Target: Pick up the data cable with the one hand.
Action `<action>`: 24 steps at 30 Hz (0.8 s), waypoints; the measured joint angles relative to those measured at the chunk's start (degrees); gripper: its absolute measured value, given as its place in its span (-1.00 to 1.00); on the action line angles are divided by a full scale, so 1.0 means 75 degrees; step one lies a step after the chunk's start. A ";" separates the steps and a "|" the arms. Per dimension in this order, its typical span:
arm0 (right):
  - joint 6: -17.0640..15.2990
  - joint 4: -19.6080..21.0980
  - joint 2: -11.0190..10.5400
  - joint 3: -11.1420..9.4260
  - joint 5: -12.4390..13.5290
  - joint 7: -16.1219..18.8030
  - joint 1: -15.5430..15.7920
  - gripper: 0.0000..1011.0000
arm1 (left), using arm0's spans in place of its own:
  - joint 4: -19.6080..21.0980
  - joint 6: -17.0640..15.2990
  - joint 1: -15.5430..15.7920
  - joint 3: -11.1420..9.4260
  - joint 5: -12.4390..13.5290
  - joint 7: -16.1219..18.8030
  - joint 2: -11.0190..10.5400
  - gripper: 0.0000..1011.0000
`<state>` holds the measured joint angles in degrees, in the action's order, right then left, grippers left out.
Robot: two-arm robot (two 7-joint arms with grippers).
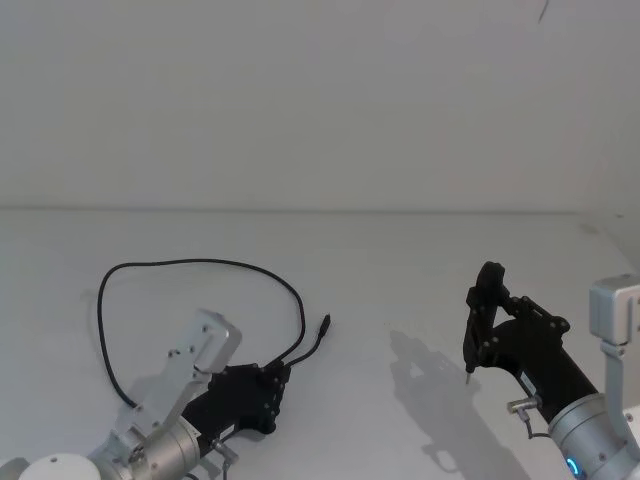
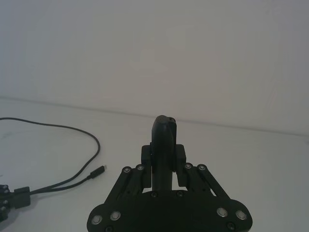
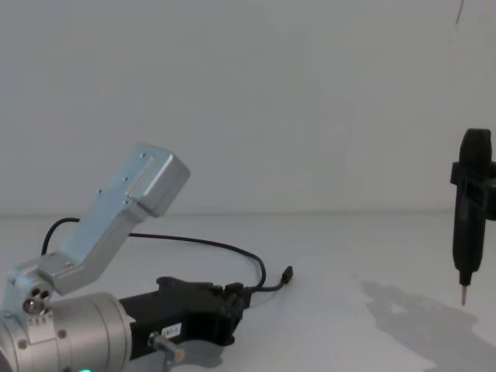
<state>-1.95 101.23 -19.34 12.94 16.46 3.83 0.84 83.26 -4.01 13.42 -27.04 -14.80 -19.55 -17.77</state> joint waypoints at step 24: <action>-0.0004 0.0002 0.0012 -0.0003 0.0002 0.0001 0.0000 -0.45 | 0.1458 -0.0342 -0.0574 0.0308 -0.0234 -0.0232 -0.0365 -0.92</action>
<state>-1.98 101.24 -19.25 12.92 16.48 3.83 0.84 94.20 -6.58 9.11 -24.73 -16.55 -21.29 -20.51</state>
